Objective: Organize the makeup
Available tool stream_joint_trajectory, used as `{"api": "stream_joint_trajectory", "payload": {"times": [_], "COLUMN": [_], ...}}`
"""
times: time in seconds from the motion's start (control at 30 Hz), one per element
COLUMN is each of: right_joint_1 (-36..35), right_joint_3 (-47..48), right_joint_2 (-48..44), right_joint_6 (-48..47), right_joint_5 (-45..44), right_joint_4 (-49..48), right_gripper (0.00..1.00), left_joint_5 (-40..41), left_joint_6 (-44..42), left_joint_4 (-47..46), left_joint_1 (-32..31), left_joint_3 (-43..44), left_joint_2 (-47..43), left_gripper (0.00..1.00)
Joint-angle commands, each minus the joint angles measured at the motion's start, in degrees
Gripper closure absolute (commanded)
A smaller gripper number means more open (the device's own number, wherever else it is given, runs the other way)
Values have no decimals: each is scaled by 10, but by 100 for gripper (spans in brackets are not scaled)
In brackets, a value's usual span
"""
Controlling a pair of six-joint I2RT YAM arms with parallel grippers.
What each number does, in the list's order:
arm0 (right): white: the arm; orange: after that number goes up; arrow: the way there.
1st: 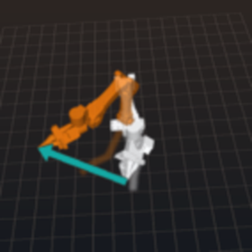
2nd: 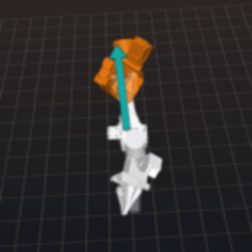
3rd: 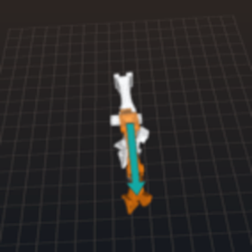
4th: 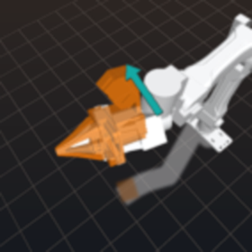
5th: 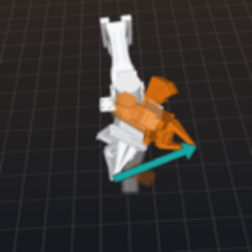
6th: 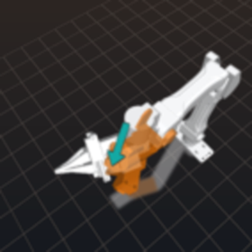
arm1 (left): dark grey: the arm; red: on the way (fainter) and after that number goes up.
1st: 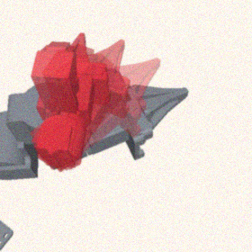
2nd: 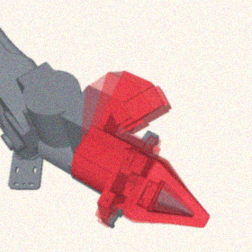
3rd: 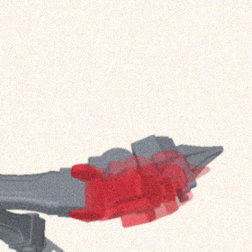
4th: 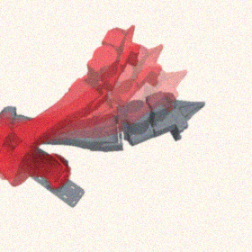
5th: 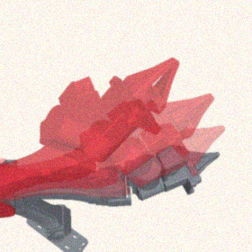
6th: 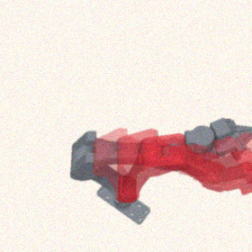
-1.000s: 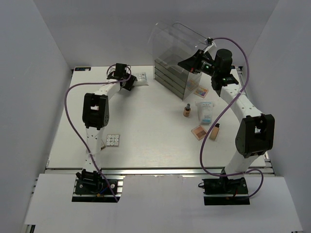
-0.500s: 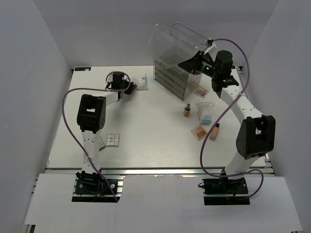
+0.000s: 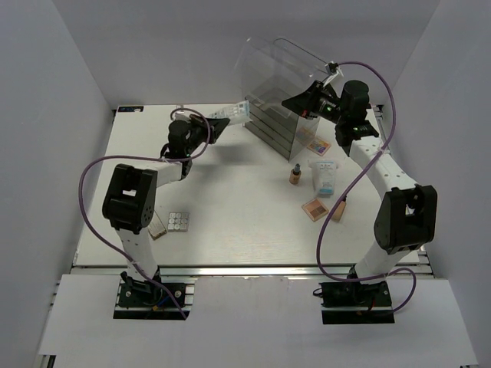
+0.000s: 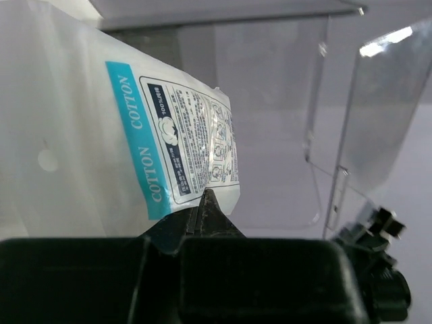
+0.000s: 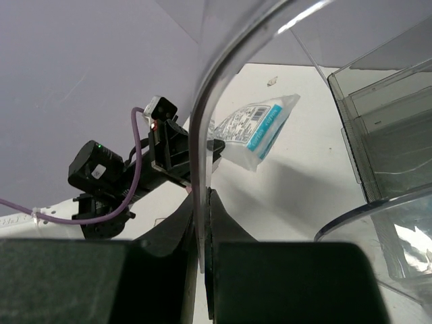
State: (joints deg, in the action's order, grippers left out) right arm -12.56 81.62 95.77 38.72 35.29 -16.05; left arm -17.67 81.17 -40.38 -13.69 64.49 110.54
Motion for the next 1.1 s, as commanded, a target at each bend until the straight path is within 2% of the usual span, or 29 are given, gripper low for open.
{"api": "stream_joint_trajectory", "payload": {"times": [0.0,0.17,0.47,0.8,0.83,0.87,0.93,0.97,1.07], "right_joint_1": [-2,-3,-2,-2,-2,-2,-2,-2,-2], "right_joint_3": [6,8,-6,-6,-6,-5,-5,-5,-5], "right_joint_2": [-44,-46,-59,-57,-55,-55,-55,-53,-54], "right_joint_6": [4,9,16,15,15,15,14,14,13], "right_joint_5": [15,15,15,15,15,14,14,14,13], "right_joint_4": [-34,-36,-42,-45,-45,-45,-46,-46,-46], "right_gripper": [94,94,94,94,94,94,94,93,93], "left_joint_5": [-44,-61,-75,-69,-68,-66,-59,-56,-47], "left_joint_6": [23,31,35,26,24,19,15,11,-12], "left_joint_4": [-80,-104,-128,-45,-37,-20,-15,-11,-8], "left_joint_1": [-24,-52,-89,-110,-114,-114,-117,-117,-117], "left_joint_3": [16,65,208,422,439,461,466,457,408], "left_joint_2": [-19,21,121,266,274,287,288,282,246], "left_gripper": [100,100,100,100,93,77,69,55,44]}}
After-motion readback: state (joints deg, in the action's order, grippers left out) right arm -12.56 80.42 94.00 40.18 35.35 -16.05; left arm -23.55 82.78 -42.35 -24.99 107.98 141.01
